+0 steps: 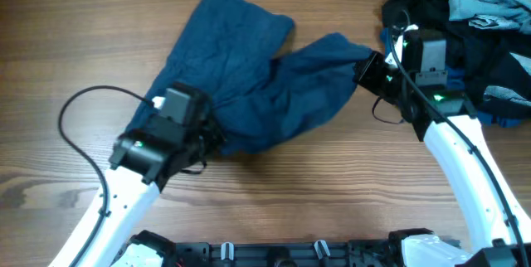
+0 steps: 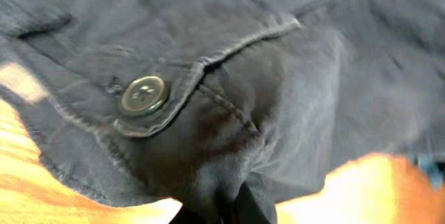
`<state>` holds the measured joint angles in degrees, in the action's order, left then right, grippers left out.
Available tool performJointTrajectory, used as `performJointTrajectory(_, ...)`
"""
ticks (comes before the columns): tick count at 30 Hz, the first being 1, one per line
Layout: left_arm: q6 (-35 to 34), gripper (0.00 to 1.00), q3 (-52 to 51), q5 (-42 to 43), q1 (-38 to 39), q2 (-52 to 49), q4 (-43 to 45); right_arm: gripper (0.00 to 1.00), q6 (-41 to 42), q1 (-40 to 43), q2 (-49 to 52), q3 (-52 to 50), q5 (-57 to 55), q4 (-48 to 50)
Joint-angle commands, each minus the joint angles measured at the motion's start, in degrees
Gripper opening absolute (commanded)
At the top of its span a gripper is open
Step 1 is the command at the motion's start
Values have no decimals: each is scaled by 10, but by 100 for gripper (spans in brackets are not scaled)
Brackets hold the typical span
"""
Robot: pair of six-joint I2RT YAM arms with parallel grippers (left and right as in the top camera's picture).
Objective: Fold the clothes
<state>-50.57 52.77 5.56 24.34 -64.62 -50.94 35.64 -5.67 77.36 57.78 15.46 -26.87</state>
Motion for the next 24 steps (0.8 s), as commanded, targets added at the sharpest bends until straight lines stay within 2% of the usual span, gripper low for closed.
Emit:
performJointTrajectory(1, -37, 4, 7, 17, 84, 1, -11, 4, -14, 1, -26, 4, 42, -32)
performJointTrajectory(4, -79, 4, 7, 12, 146, 1, -50, 4, -19, 1, -55, 4, 43, -72)
performJointTrajectory(7, -151, 4, 7, -16, 175, 7, -111, 4, -19, 1, -102, 4, 26, -101)
performJointTrajectory(14, -223, 4, 7, -64, 231, 72, -140, 4, -5, 18, -180, 5, -2, -108)
performJointTrajectory(17, -268, 4, 7, -116, 248, 99, -162, 4, -12, 17, -146, 5, 53, -34)
performJointTrajectory(21, -277, 4, 7, -172, 249, 106, -164, 4, -9, -9, -64, 5, 126, 110)
performJointTrajectory(24, -285, 4, 7, -201, 249, 92, -164, 4, 21, -52, 23, 5, 138, 210)
